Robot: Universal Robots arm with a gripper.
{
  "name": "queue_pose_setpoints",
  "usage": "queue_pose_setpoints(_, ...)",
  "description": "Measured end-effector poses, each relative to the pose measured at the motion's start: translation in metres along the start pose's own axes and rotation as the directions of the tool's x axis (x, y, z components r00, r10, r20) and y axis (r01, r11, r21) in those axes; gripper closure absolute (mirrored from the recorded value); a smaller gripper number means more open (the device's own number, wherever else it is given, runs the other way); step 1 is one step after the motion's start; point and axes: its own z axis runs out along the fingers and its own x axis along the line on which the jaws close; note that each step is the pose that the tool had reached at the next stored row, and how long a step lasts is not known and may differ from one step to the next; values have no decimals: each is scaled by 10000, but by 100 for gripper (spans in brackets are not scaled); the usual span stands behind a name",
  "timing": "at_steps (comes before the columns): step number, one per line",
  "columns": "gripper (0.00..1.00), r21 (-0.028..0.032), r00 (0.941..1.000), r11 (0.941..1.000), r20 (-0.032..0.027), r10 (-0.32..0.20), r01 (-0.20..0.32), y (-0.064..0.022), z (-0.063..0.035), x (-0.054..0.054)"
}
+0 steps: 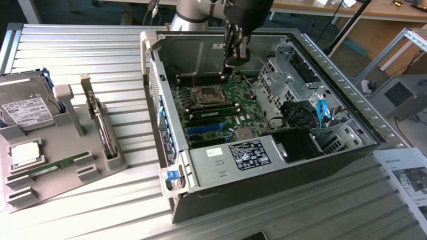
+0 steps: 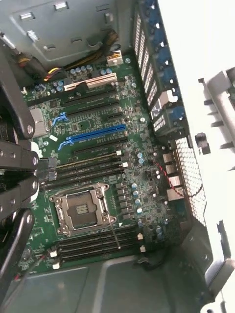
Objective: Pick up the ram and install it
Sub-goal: 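Press down the ram until it locks into place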
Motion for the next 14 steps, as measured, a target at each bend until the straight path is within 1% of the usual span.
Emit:
queue_pose_setpoints(1,89,3,9995,9995,-9,316,-316,0,2,0)
queue_pose_setpoints(4,89,7,9967,9967,-24,813,-813,0,3,0)
queue_pose_setpoints(6,89,12,9922,9922,-36,1243,-1243,0,5,0)
queue_pose_setpoints(8,89,17,9859,9859,-49,1675,-1675,0,7,0)
queue_pose_setpoints(11,89,22,9790,9790,-60,2038,-2037,0,8,0)
queue_pose_setpoints(14,89,28,9693,9693,-72,2459,-2459,0,10,0)
